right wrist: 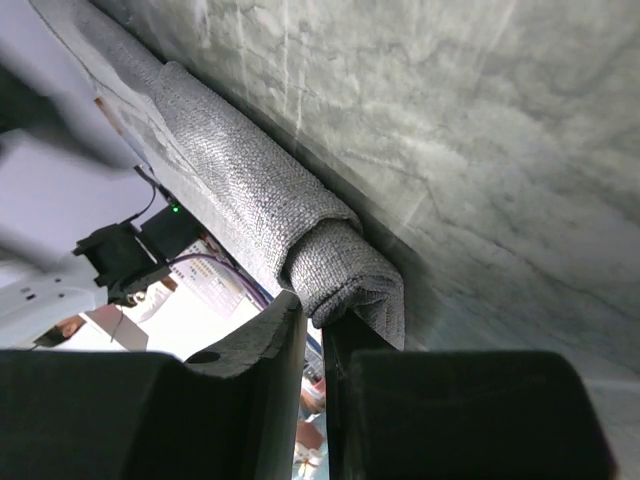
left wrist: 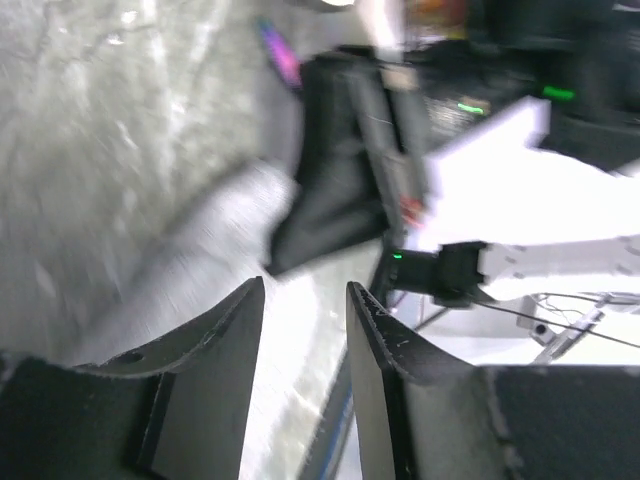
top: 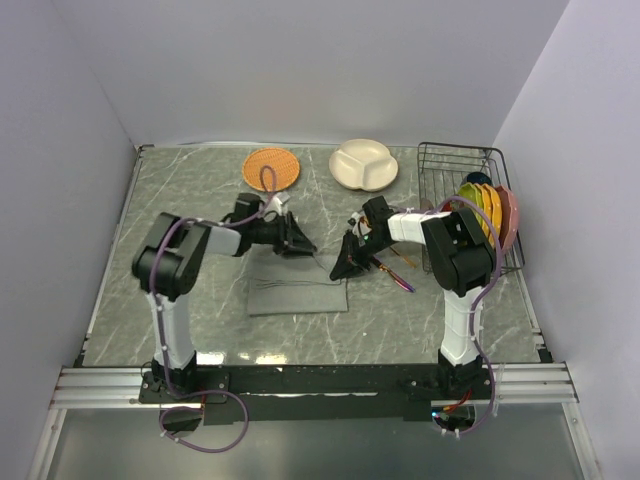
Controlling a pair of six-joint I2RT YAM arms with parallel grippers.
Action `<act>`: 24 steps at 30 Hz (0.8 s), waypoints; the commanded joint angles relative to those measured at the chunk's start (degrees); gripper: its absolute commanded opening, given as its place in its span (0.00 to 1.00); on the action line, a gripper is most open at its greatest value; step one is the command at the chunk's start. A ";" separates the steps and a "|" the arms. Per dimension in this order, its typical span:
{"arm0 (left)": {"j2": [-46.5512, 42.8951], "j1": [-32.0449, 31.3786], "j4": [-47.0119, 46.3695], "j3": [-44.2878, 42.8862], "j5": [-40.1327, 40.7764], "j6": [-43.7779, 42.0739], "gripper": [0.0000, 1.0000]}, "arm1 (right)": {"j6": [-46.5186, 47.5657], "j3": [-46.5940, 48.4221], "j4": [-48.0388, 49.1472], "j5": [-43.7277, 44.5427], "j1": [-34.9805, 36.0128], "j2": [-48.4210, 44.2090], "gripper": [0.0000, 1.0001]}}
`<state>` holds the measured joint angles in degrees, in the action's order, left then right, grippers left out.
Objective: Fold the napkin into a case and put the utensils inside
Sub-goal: Smooth out the 2/3-rectangle-folded napkin at the center of the board.
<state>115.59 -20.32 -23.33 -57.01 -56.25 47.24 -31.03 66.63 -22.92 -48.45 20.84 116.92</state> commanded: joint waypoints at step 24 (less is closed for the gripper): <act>-22.76 15.14 30.57 4.12 4.18 -39.23 0.46 | 11.16 6.14 -7.32 16.98 1.57 2.26 0.18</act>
<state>104.64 -3.36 -6.42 -45.19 -61.23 32.71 -24.12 72.16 -29.43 -42.65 22.39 117.54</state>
